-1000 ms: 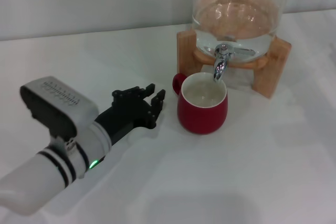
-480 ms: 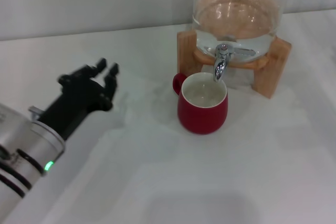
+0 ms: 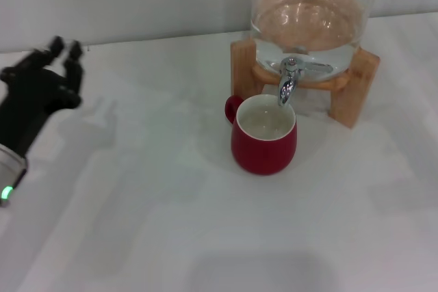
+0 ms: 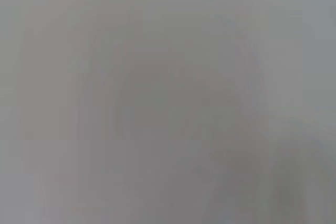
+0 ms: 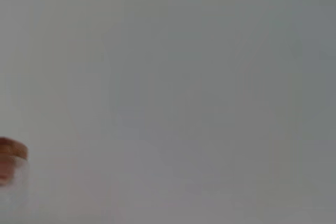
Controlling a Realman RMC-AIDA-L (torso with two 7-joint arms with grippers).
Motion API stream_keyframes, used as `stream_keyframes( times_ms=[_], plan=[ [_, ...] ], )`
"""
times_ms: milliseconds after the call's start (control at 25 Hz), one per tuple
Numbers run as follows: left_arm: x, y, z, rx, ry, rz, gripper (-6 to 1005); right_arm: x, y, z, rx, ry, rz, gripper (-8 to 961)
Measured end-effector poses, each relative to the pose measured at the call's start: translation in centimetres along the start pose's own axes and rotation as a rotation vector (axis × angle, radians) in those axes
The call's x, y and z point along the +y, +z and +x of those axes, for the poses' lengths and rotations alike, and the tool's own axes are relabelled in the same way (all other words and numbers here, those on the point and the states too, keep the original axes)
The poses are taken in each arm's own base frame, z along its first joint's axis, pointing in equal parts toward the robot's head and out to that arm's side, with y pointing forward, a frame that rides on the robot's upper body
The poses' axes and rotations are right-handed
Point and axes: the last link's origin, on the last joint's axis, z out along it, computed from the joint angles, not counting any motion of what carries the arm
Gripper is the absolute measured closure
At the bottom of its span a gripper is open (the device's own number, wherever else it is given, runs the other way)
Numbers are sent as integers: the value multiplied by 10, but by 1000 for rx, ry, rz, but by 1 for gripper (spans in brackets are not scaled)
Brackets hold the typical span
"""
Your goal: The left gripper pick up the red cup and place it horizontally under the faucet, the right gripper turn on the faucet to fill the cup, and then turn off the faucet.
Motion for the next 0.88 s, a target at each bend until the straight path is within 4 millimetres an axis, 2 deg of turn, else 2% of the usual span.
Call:
stream_keyframes(
  times_ms=[200, 560, 760, 880],
  plan=[
    [-21, -5, 6, 35, 3, 73, 716, 10, -8, -2, -21, 33, -65, 280],
    [-39, -10, 10, 71, -61, 169, 705, 45, -14, 5, 6, 71, -243, 280],
    [-43, -12, 15, 112, -77, 190, 481, 54, -21, 6, 12, 74, -307, 280],
    [-43, -13, 17, 124, -77, 191, 393, 52, -27, 2, 0, 82, -316, 280]
  ],
)
